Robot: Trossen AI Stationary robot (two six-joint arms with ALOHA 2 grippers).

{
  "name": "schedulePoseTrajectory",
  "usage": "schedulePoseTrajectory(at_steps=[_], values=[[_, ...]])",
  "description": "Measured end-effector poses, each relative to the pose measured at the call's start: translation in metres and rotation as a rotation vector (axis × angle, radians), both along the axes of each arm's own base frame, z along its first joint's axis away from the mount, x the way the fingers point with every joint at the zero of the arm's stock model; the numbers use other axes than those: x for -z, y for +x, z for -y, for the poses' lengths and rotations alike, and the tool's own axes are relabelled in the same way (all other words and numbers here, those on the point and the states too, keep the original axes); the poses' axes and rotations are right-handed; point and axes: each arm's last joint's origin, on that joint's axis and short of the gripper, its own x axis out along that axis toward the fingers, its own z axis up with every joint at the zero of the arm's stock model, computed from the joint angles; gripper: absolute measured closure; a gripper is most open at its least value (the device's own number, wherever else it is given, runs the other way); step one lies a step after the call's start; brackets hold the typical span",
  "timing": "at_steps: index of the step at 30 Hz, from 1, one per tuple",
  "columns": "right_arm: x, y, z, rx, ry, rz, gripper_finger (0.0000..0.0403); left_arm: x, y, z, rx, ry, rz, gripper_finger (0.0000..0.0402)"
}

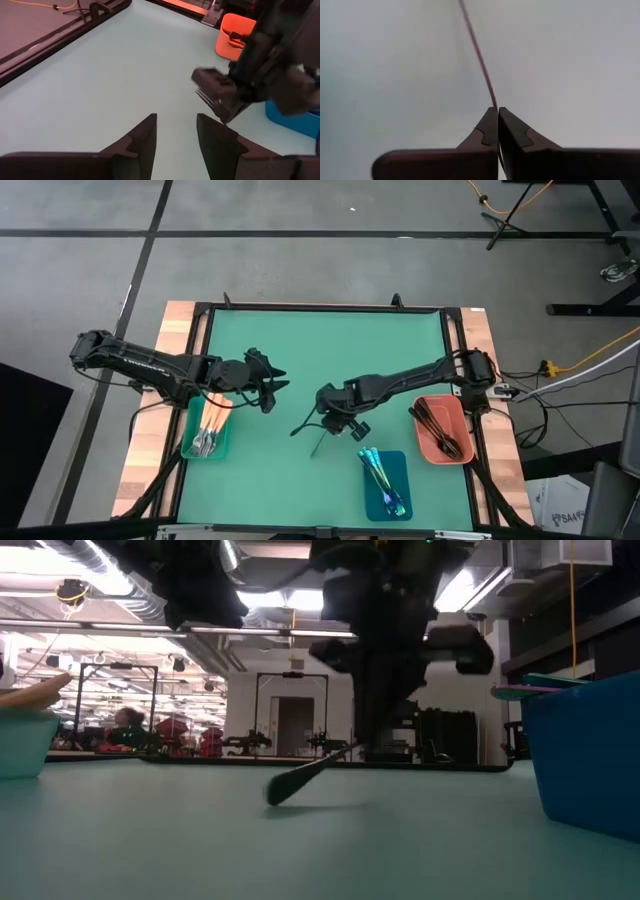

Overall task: Sort silverware by color (type)
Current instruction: Put the black fork into the orange bin

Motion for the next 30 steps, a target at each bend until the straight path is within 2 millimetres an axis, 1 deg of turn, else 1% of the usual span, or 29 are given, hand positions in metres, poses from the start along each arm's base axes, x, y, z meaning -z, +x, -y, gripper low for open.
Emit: schedulePoseTrajectory(at_steps=[9, 12, 14, 19, 23, 27, 30], values=[[-0.039, -0.021, 0.006, 0.154, -0.074, 0.015, 0.0402, 0.0, 0.0, -0.001, -0.011, 0.006, 0.0, 0.0269], [-0.049, -0.028, 0.008, 0.197, -0.082, 0.013, 0.0402, 0.0, 0.0, -0.001, -0.011, 0.007, -0.004, 0.0269], [-0.052, -0.032, 0.009, 0.224, -0.084, 0.002, 0.0403, 0.0, 0.0, -0.001, -0.011, 0.007, -0.006, 0.0269], [-0.051, -0.037, 0.01, 0.257, -0.088, -0.042, 0.0403, 0.0, 0.0, -0.001, -0.011, 0.007, -0.006, 0.0269], [-0.044, -0.038, 0.009, 0.249, -0.065, -0.069, 0.0403, 0.0, 0.0, -0.001, -0.011, 0.007, -0.006, 0.0269], [-0.04, -0.034, 0.008, 0.221, -0.031, -0.02, 0.0403, 0.0, 0.0, -0.001, -0.011, 0.007, -0.005, 0.0269], [-0.04, -0.029, 0.008, 0.205, -0.042, 0.041, 0.0402, 0.0, 0.0, -0.001, -0.011, 0.008, -0.006, 0.0269]])
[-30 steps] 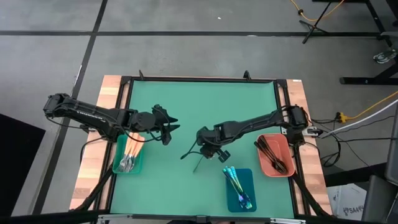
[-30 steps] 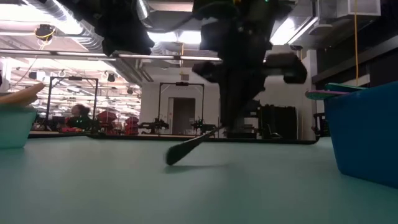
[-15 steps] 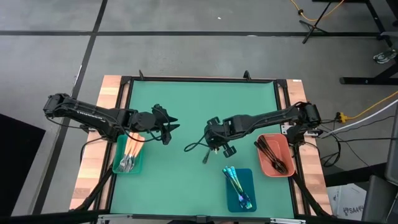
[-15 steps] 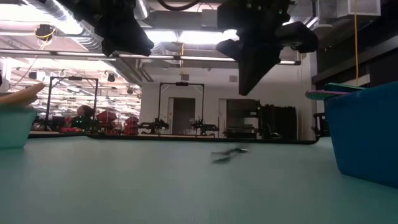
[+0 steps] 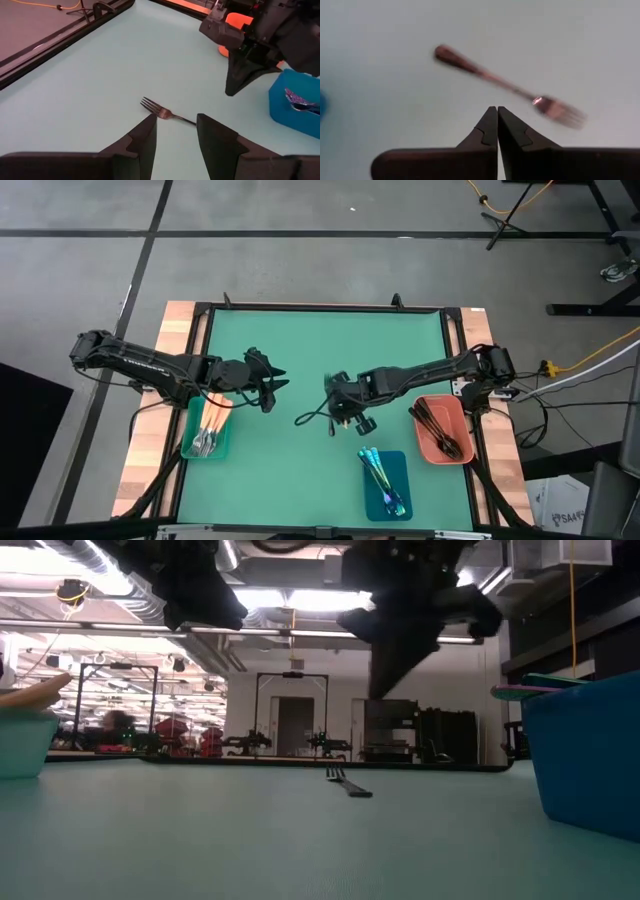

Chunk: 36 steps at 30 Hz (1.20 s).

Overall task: Sort silverware by color (type)
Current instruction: Put the black fork into the orange bin

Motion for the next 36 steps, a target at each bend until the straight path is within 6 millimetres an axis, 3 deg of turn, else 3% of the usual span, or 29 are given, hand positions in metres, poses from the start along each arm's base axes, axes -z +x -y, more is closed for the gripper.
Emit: schedulePoseTrajectory(at_steps=[10, 22, 29, 36], values=[[-0.007, 0.015, 0.003, 0.015, -0.098, 0.175, 0.039, 0.0, 0.0, 0.0, 0.0, 0.0, 0.0, 0.0269], [-0.007, 0.018, 0.017, 0.038, -0.102, 0.191, 0.027, 0.0, 0.0, 0.0, 0.0, 0.0, 0.0, 0.0269], [0.012, 0.027, 0.034, -0.068, -0.104, 0.143, 0.027, 0.0, 0.0, 0.0, 0.0, 0.001, -0.005, 0.0269], [0.045, 0.036, 0.039, -0.352, -0.11, 0.065, 0.0291, 0.001, -0.001, 0.0, 0.0, 0.001, -0.011, 0.0269]])
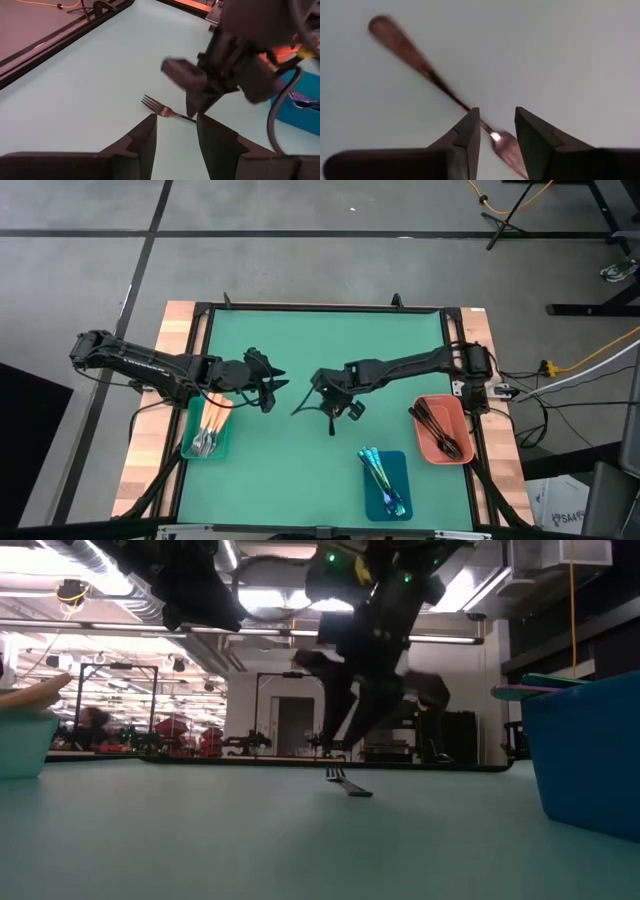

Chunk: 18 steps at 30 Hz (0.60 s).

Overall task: Sort silverware by color (type)
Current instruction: Put the black fork into the orange bin

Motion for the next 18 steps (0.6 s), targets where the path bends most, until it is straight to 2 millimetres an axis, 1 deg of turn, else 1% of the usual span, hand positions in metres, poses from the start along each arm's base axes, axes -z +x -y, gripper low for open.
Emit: schedulePoseTrajectory(at_steps=[4, 9, 14, 18], values=[[0.017, 0.003, -0.001, -0.108, -0.044, -0.04, 0.0302, 0.0, 0.0, 0.0, 0.0, 0.0, 0.0, 0.0269], [0.037, 0.006, -0.001, -0.143, -0.066, -0.092, 0.0312, 0.0, 0.0, 0.0, -0.004, 0.002, 0.001, 0.0269], [0.044, 0.007, -0.001, -0.145, -0.07, -0.116, 0.0313, 0.0, 0.0, 0.0, -0.011, 0.007, 0.002, 0.0269], [0.046, 0.002, 0.0, -0.131, -0.061, -0.172, 0.0314, 0.0, 0.0, -0.001, -0.02, 0.012, 0.003, 0.0269]])
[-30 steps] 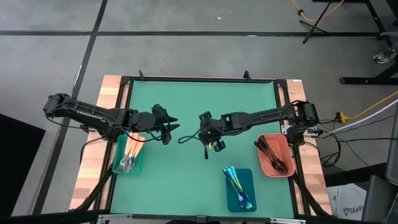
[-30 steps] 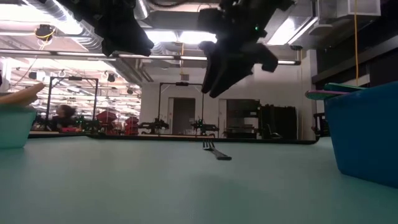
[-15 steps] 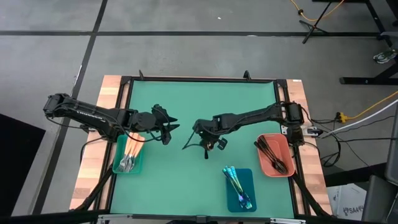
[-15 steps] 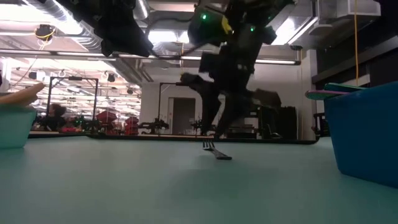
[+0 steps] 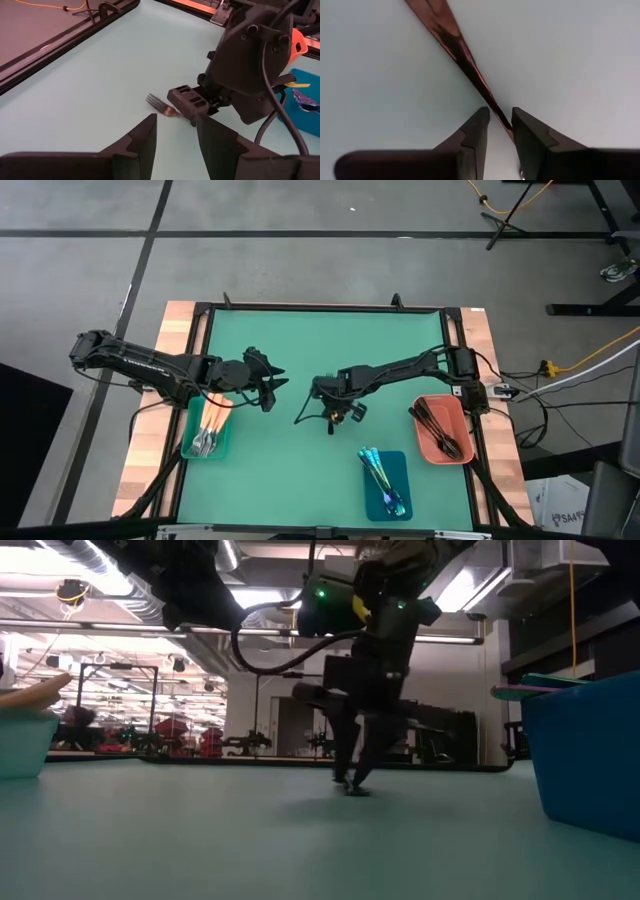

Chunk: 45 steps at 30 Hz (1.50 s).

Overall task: Sort silverware by color (type)
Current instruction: Put the black fork into the orange bin

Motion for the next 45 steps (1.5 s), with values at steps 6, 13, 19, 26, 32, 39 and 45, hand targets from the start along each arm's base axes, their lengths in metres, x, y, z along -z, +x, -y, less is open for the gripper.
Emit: schedulePoseTrajectory(at_steps=[6, 13, 19, 26, 32, 39, 45], values=[[0.001, -0.008, -0.001, 0.156, 0.043, -0.096, 0.0314, 0.0, 0.0, 0.0, -0.001, 0.0, 0.0, 0.0269], [0.001, -0.01, -0.001, 0.473, 0.147, -0.13, 0.0314, 0.0, 0.0, 0.0, -0.001, 0.0, 0.0, 0.0269], [0.002, -0.011, -0.002, 0.647, 0.193, -0.149, 0.0314, 0.0, 0.0, 0.0, -0.002, 0.001, 0.0, 0.0269], [0.002, -0.012, -0.002, 0.646, 0.21, -0.161, 0.0354, 0.0, 0.0, 0.0, -0.002, 0.001, 0.0, 0.0269], [0.002, -0.012, -0.003, 0.645, 0.216, -0.167, 0.0397, 0.0, 0.0, 0.0, -0.001, 0.001, 0.0, 0.0269], [0.002, -0.012, -0.003, 0.647, 0.216, -0.167, 0.0399, 0.0, 0.0, 0.0, -0.002, 0.001, 0.0, 0.0269], [-0.001, -0.012, -0.003, 0.646, 0.221, -0.155, 0.0401, 0.0, 0.0, 0.0, -0.002, 0.001, 0.001, 0.0269]])
